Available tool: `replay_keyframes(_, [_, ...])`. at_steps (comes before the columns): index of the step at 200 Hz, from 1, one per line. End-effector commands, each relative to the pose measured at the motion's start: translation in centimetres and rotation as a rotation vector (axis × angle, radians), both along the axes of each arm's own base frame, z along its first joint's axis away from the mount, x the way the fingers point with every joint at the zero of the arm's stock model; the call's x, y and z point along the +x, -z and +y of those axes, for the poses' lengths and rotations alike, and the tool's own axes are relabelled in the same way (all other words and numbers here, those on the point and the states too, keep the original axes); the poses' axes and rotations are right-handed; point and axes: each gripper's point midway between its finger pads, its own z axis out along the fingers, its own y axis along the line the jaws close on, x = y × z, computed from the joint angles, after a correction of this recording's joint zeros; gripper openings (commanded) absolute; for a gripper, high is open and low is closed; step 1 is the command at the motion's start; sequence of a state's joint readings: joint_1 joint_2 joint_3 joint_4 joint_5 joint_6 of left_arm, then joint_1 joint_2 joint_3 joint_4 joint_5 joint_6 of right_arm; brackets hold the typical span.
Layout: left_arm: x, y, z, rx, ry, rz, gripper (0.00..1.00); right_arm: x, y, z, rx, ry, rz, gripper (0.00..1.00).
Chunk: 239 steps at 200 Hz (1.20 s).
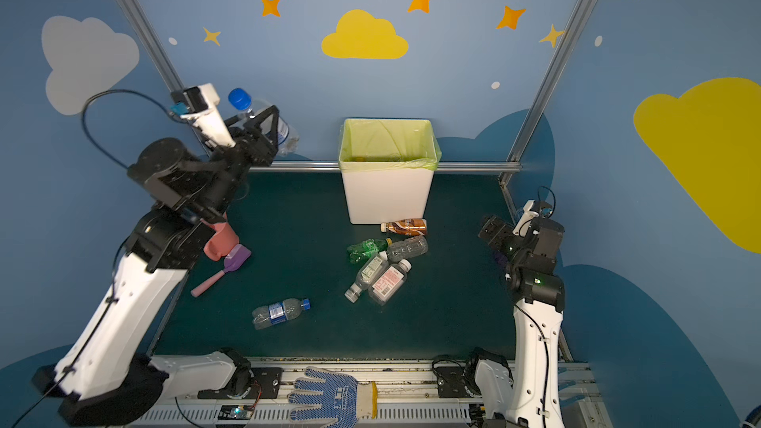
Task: Throw the plastic bottles in the bin
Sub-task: 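Lift the blue-capped bottle over the bin and open the left gripper, then withdraw the left gripper while the right gripper reaches toward the table bottles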
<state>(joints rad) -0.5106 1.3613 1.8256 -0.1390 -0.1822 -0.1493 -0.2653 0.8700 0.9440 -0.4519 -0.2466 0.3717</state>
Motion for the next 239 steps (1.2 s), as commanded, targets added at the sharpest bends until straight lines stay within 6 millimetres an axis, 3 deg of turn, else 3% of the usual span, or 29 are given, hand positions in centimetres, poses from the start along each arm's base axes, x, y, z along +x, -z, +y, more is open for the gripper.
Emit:
replay_keyframes(1, [8.4, 4.9, -7.3, -0.024, 0.182, 0.117, 0.43, 0.0, 0.3, 1.7, 0.095, -0.068, -0.011, 0.97])
replay_keyframes(11, [12.0, 7.8, -10.4, -0.009, 0.239, 0.225, 0.44, 0.2, 0.5, 2.7, 0.121, -0.126, -0.020, 0.97])
replay_keyframes(12, [11.9, 7.3, -10.4, -0.015, 0.242, 0.221, 0.45, 0.2, 0.5, 2.8, 0.123, -0.131, -0.020, 0.97])
replay_keyframes(25, [15.5, 9.9, -13.1, -0.007, 0.274, 0.329, 0.53, 0.0, 1.1, 3.2, 0.133, -0.150, 0.007, 0.97])
replay_keyframes(27, [15.3, 9.1, -13.0, -0.017, 0.280, 0.319, 0.57, -0.1, 1.2, 3.2, 0.133, -0.150, 0.014, 0.97])
replay_keyframes(32, [16.3, 10.1, -13.6, -0.028, 0.280, 0.330, 0.66, -0.3, 1.3, 3.2, 0.125, -0.151, 0.023, 0.97])
replay_keyframes(47, [16.5, 8.2, -13.8, -0.092, 0.335, 0.264, 0.76, -0.9, 1.5, 2.7, 0.087, -0.131, 0.038, 0.97])
replay_keyframes(50, [17.0, 8.7, -13.9, -0.096, 0.333, 0.275, 0.80, -1.1, 1.4, 2.6, 0.081, -0.127, 0.036, 0.97])
replay_keyframes(60, [16.2, 6.9, -13.1, -0.104, 0.309, 0.233, 0.99, -1.5, 1.4, 2.4, 0.063, -0.118, 0.031, 0.97])
replay_keyframes(90, [12.1, 1.4, -10.3, -0.054, 0.234, 0.080, 1.00, -1.6, 2.3, 2.5, 0.083, -0.115, 0.042, 0.97])
replay_keyframes(106, [10.0, -0.1, -9.7, -0.012, 0.222, 0.056, 1.00, -1.3, 3.2, 2.7, 0.119, -0.119, 0.057, 0.97])
replay_keyframes(123, [8.4, -0.2, -9.8, 0.044, 0.225, 0.061, 1.00, -0.9, 3.5, 3.0, 0.153, -0.129, 0.053, 0.97])
replay_keyframes(141, [7.9, 1.2, -9.0, 0.062, 0.191, 0.108, 1.00, -0.7, 3.1, 3.7, 0.168, -0.167, 0.027, 0.97])
replay_keyframes(154, [8.1, 3.4, -8.2, 0.068, 0.149, 0.151, 1.00, -0.6, 2.7, 4.4, 0.149, -0.206, 0.012, 0.97])
replay_keyframes(170, [8.0, 6.6, -6.8, 0.111, 0.090, 0.174, 1.00, -0.6, 2.3, 5.4, 0.116, -0.249, 0.000, 0.97])
replay_keyframes(172, [8.2, 7.7, -6.7, 0.123, 0.080, 0.190, 1.00, -0.6, 2.2, 5.5, 0.113, -0.254, -0.001, 0.97])
replay_keyframes(193, [7.3, 11.9, -3.1, 0.128, -0.015, 0.254, 1.00, -0.3, 1.7, 7.5, 0.073, -0.325, -0.021, 0.97])
replay_keyframes(216, [5.2, 17.0, 1.5, 0.107, -0.096, 0.345, 1.00, 0.2, 1.3, 11.3, 0.031, -0.442, -0.058, 0.97])
replay_keyframes(239, [2.4, 20.2, 6.4, 0.074, -0.186, 0.387, 1.00, 0.4, 1.8, 17.5, -0.032, -0.616, -0.093, 0.97])
